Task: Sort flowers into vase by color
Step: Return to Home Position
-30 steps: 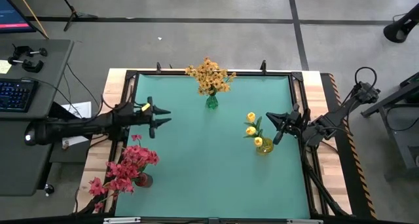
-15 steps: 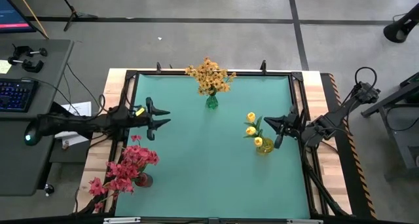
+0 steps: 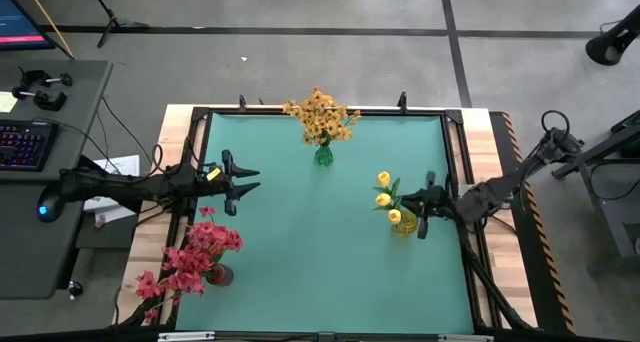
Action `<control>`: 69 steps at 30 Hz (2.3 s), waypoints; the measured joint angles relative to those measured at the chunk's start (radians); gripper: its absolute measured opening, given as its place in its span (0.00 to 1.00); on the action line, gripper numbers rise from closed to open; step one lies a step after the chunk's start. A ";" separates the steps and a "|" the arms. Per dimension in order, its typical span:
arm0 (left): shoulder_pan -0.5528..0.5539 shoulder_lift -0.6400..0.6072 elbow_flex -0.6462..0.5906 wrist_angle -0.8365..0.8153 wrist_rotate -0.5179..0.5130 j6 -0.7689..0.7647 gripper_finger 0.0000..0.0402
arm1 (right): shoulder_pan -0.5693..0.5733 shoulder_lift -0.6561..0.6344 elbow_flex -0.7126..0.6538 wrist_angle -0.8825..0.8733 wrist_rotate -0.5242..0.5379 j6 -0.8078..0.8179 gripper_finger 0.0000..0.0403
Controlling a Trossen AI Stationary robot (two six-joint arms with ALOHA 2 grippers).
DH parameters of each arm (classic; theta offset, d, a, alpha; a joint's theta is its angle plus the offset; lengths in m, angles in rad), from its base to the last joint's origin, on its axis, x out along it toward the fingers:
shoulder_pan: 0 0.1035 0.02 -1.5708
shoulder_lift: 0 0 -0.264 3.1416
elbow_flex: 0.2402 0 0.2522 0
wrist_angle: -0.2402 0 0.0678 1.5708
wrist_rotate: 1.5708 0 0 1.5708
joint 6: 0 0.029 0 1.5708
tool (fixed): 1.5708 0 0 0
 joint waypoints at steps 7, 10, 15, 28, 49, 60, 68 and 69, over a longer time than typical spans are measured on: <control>0.000 0.000 0.000 0.005 0.001 -0.026 0.34 | -0.277 -0.018 -0.079 0.377 -0.410 -0.347 0.00; 0.000 0.000 0.000 0.005 0.001 -0.027 0.34 | -0.451 -0.036 -0.079 0.332 -0.595 -0.334 0.00; 0.000 0.000 0.000 0.004 0.001 -0.021 0.34 | -0.692 -0.048 -0.079 0.276 -0.810 -0.319 0.00; 0.000 0.000 0.000 -0.040 0.002 -0.028 0.34 | -0.781 -0.052 -0.131 0.275 -1.012 -0.327 0.00; 0.000 0.000 0.001 -0.049 -0.003 -0.045 0.34 | -0.774 -0.052 -0.228 0.349 -0.892 -0.295 0.00; -0.043 -0.336 0.000 -0.244 -0.002 -0.046 0.34 | -0.772 -0.209 -0.229 0.201 -0.892 -0.295 0.00; -0.030 -0.349 -0.001 -0.194 -0.006 -0.046 0.34 | -0.772 -0.480 -0.230 0.039 -0.892 -0.295 0.00; -0.030 -0.349 -0.001 -0.177 -0.005 -0.046 0.34 | -0.772 -0.523 -0.230 0.018 -0.892 -0.295 0.00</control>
